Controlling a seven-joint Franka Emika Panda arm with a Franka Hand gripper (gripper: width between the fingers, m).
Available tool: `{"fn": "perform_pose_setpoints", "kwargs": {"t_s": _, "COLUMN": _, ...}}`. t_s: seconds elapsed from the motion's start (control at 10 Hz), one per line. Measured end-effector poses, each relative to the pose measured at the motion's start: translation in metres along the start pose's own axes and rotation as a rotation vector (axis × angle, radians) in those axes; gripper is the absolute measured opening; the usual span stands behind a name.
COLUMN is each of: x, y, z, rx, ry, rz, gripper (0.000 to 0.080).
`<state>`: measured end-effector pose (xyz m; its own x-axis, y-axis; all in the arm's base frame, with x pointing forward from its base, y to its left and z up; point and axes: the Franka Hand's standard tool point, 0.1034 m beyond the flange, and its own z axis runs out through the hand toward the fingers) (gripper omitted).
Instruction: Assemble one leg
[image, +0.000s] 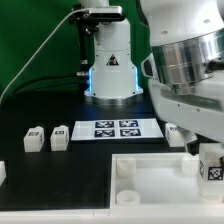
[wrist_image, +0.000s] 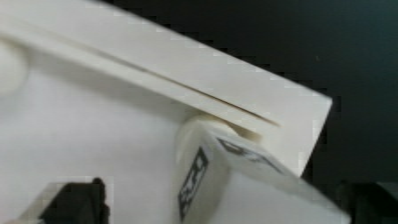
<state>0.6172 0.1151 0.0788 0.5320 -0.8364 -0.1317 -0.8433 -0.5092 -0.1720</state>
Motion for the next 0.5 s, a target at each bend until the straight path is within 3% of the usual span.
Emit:
{"fn": "perform_pose_setpoints", "kwargs": {"t_s": 0.4, "x": -0.0021, "y": 0.0031, "z": 0.0006, "rx": -0.008, "ry": 0.015, "rz": -0.378, "gripper": 0.0649}}
{"fn": "perform_pose_setpoints", "kwargs": {"t_s": 0.5, "x": 0.0002, "y": 0.0007, "z": 0.0018, "rx": -0.044, "ry": 0.039, "rz": -0.628, "gripper": 0.0649}}
